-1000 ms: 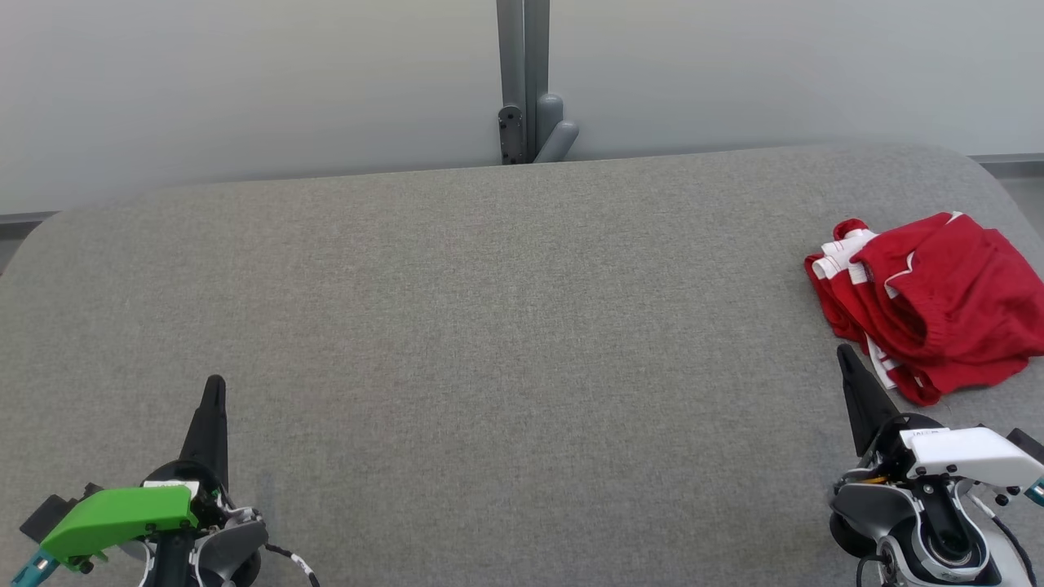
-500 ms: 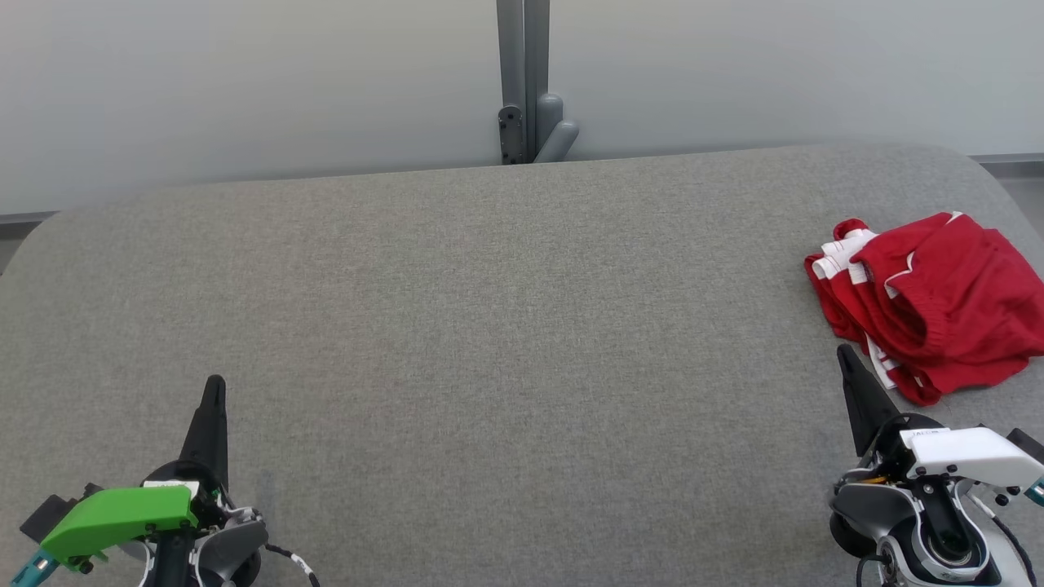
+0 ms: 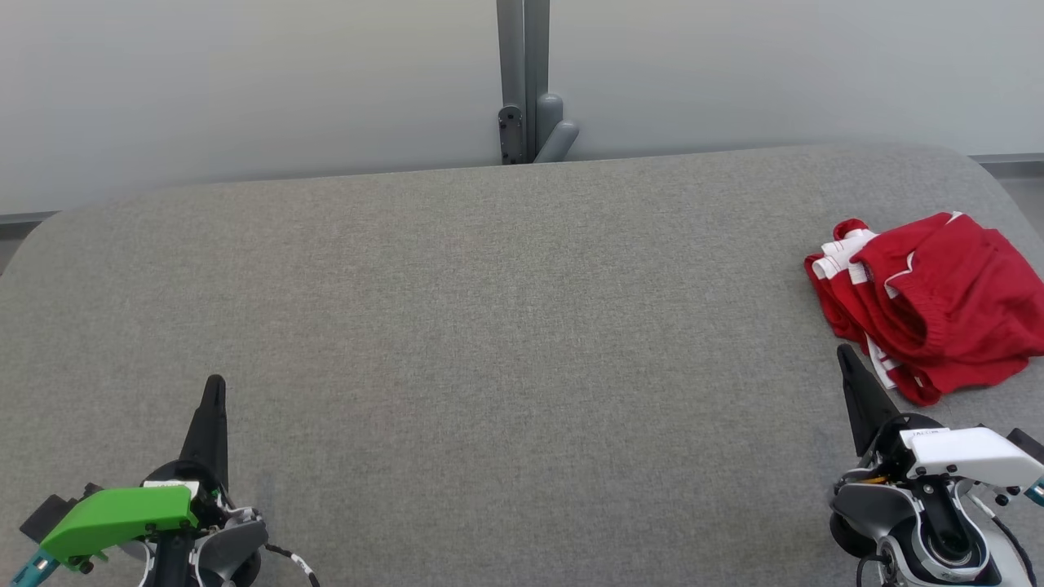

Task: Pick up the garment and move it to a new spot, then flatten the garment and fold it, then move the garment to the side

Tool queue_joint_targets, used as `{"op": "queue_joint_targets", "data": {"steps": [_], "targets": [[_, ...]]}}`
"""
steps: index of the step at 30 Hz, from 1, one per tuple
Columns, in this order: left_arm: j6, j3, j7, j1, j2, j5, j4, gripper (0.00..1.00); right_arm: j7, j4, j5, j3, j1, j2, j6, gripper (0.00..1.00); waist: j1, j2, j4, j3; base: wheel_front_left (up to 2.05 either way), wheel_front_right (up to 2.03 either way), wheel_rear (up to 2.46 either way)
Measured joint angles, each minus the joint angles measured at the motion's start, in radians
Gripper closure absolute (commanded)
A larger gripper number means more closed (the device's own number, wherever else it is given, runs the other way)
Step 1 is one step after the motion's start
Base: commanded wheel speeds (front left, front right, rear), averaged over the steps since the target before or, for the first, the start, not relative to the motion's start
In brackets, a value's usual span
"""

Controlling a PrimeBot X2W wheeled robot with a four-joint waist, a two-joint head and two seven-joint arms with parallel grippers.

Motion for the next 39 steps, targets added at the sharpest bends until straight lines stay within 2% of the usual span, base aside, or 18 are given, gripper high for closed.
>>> {"op": "queue_joint_targets", "data": {"steps": [39], "targets": [[0.000,0.000,0.000,0.000,0.000,0.000,0.000,1.00,0.000,0.000,0.000,0.000,0.000,0.000,0.000,1.00,0.0000,0.0000,0.000,0.000,0.00,0.00,0.00]]}}
